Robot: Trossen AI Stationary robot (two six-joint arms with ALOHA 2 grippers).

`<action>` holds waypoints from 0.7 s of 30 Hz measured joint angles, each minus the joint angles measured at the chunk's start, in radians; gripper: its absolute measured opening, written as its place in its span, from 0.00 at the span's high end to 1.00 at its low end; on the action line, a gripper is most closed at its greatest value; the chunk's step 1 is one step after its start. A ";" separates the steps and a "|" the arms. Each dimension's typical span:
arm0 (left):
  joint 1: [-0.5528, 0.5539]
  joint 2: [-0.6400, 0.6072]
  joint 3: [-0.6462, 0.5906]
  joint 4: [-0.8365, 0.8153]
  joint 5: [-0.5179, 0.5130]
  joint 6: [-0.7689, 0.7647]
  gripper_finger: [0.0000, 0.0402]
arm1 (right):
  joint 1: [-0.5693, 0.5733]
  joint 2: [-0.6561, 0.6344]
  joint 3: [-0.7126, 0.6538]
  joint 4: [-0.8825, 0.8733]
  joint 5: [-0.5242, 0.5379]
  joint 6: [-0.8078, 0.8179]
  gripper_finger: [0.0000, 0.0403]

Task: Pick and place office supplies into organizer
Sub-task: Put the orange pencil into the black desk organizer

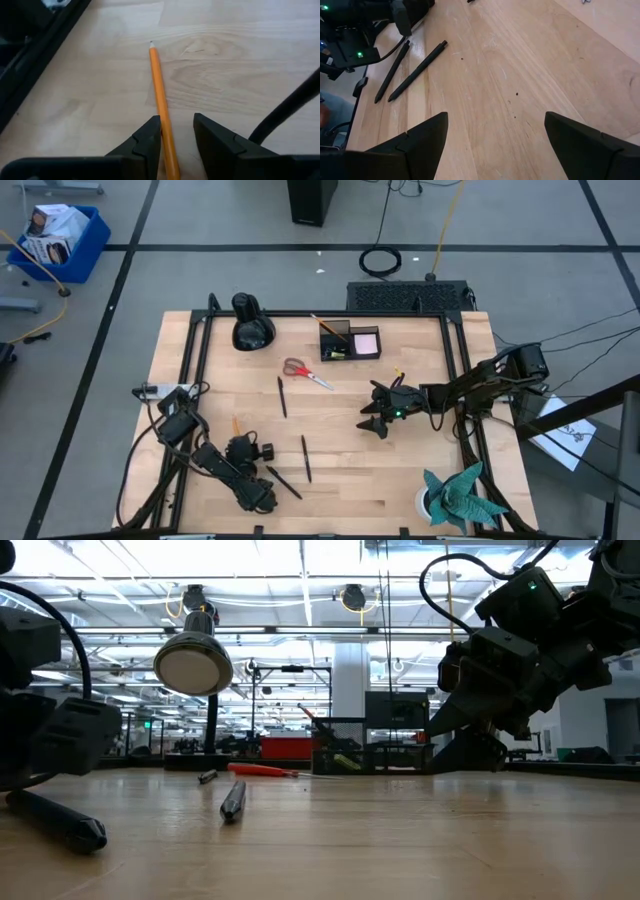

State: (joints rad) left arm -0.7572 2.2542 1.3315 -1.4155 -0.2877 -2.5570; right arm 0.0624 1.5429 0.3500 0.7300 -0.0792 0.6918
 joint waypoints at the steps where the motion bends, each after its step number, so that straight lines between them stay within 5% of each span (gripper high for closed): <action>1: 0.000 -0.001 -0.001 0.002 0.005 0.000 0.68 | 0.000 0.000 0.000 0.001 0.000 0.000 0.19; 13: -0.011 -0.001 -0.012 0.010 -0.032 0.019 0.69 | 0.000 0.000 0.000 0.000 0.000 0.000 0.19; 21: -0.011 0.000 -0.009 0.018 -0.071 0.070 0.90 | 0.000 0.000 0.000 0.000 0.000 0.000 0.19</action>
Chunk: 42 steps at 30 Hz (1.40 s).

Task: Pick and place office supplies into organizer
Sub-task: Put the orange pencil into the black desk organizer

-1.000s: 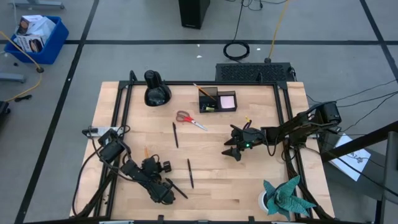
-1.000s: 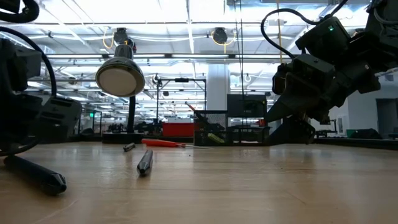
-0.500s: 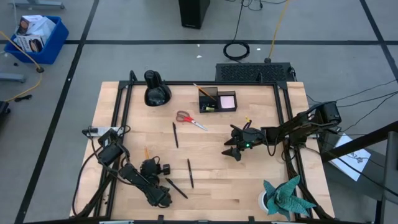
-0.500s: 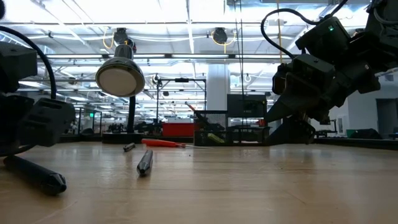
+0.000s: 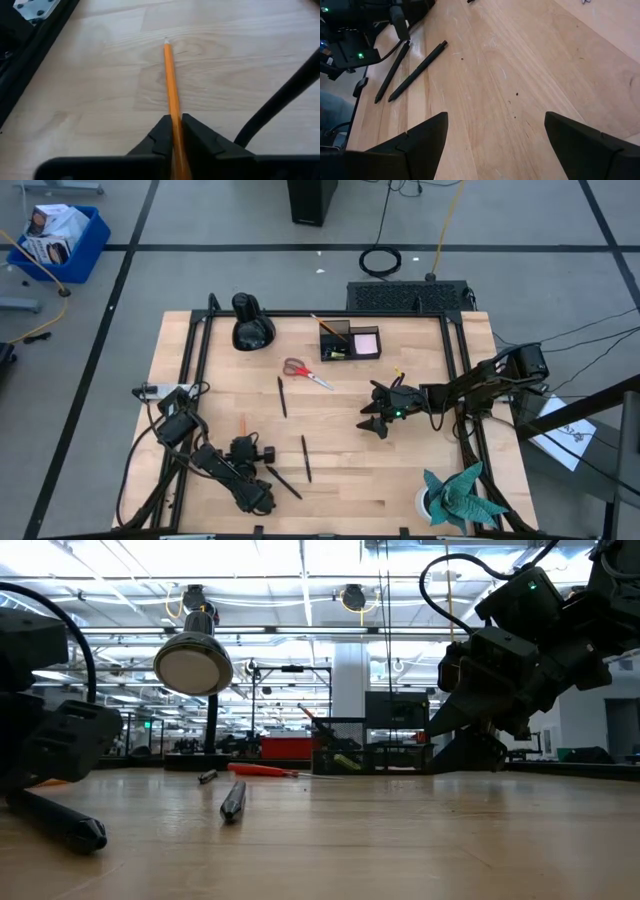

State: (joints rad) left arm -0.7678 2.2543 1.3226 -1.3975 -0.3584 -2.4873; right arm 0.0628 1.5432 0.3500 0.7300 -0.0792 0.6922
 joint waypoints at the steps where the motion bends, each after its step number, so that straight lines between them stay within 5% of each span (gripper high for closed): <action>1: 0.001 0.000 0.002 0.000 0.000 0.002 0.93 | 0.000 0.000 0.000 0.000 0.000 0.000 0.19; 19: 0.032 -0.011 0.100 -0.033 0.044 0.074 0.99 | 0.000 0.000 0.000 0.000 0.000 0.000 0.19; 34: 0.074 -0.015 0.213 -0.161 -0.033 0.159 1.00 | 0.000 0.000 0.000 0.000 0.000 0.000 0.19; 38: 0.076 -0.015 0.209 -0.165 -0.016 0.319 0.97 | 0.000 0.000 0.000 0.000 0.000 0.000 0.19; 42: 0.071 -0.015 0.209 -0.169 0.103 0.551 0.92 | 0.000 0.000 0.000 0.000 0.000 0.000 0.19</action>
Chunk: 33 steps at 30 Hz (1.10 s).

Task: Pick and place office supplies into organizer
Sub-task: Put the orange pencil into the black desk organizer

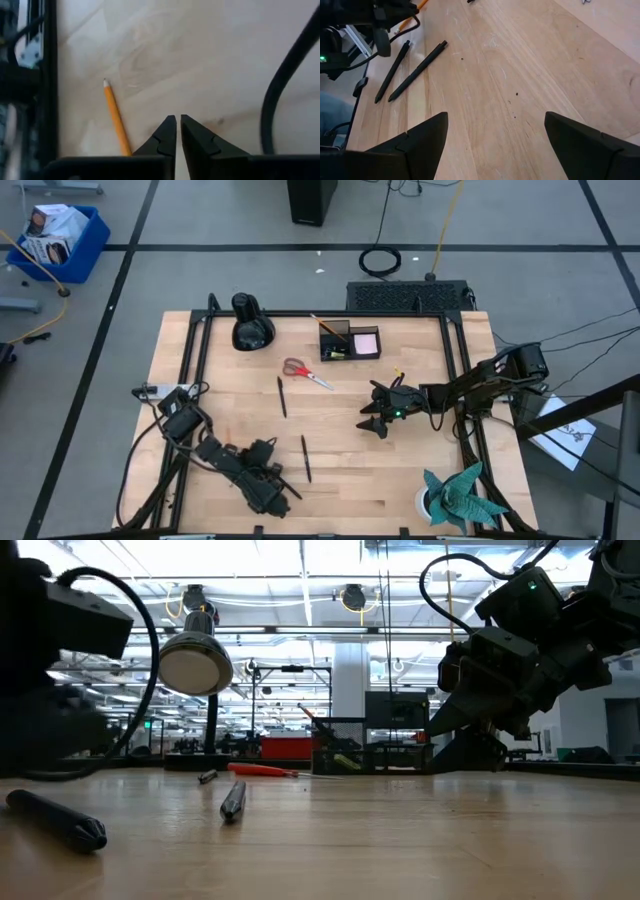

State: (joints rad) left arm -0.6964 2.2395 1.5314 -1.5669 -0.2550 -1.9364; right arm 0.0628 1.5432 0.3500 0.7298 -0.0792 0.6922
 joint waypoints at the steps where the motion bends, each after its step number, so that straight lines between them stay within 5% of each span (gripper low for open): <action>1: -0.004 0.000 0.000 0.000 0.011 0.054 0.91 | 0.000 0.000 0.000 0.000 0.000 0.000 0.19; 14: 0.005 -0.002 0.017 0.067 -0.125 0.456 0.81 | 0.000 0.000 0.000 0.003 0.000 0.000 0.19; 24: 0.012 -0.002 0.017 0.160 -0.093 0.511 0.80 | 0.000 0.000 0.000 0.000 0.000 0.000 0.19; 33: 0.000 -0.002 0.017 0.072 -0.101 0.579 0.80 | 0.000 0.000 0.000 0.000 0.000 0.000 0.19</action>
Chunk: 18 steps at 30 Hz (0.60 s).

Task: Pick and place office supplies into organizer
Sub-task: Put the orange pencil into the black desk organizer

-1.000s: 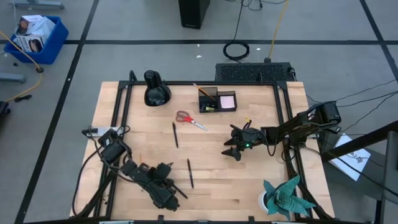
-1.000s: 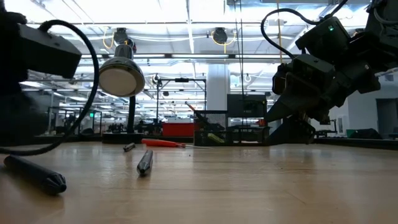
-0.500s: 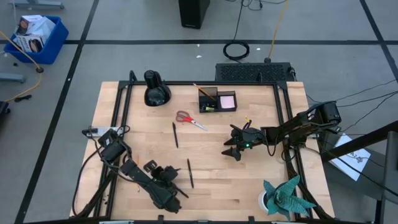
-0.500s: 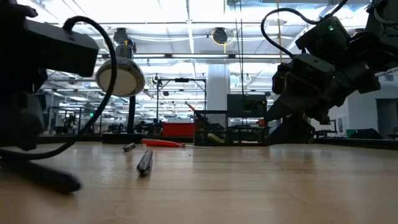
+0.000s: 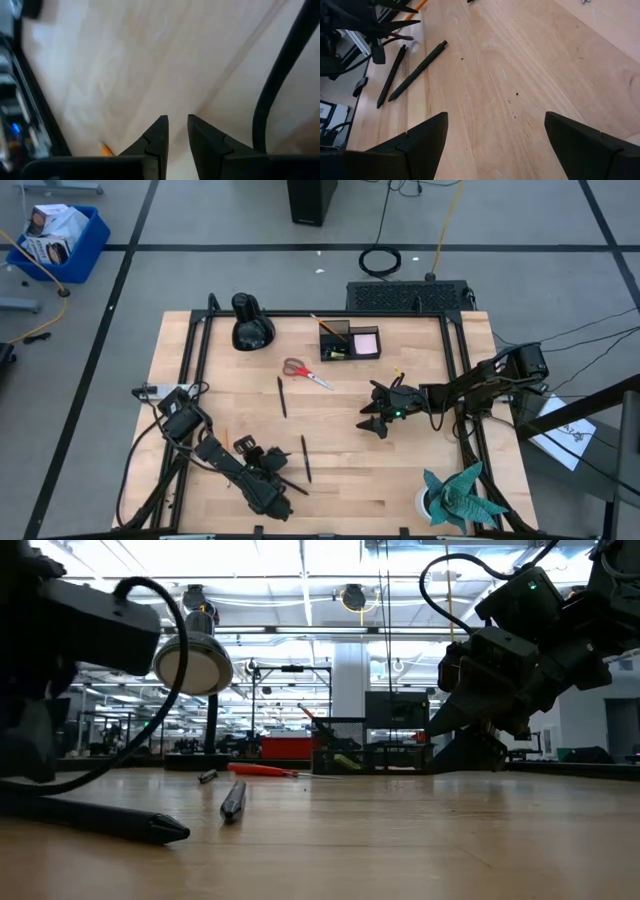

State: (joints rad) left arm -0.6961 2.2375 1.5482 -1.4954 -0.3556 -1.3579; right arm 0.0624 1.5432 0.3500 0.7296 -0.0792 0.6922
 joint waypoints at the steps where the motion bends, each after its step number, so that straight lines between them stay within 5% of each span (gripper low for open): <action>1: 0.000 0.000 0.000 0.001 -0.013 0.028 0.80 | 0.000 0.000 0.000 0.000 0.000 0.000 0.19; 5: -0.024 0.000 0.000 -0.040 -0.070 0.029 0.80 | 0.000 0.000 0.000 0.000 0.000 0.000 0.19; 18: 0.040 -0.215 -0.001 -0.077 -0.196 -0.569 0.80 | 0.000 0.000 0.000 0.001 0.000 0.000 0.19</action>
State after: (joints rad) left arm -0.6566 2.0221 1.5475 -1.5721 -0.5519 -1.9265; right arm 0.0628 1.5430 0.3500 0.7306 -0.0792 0.6922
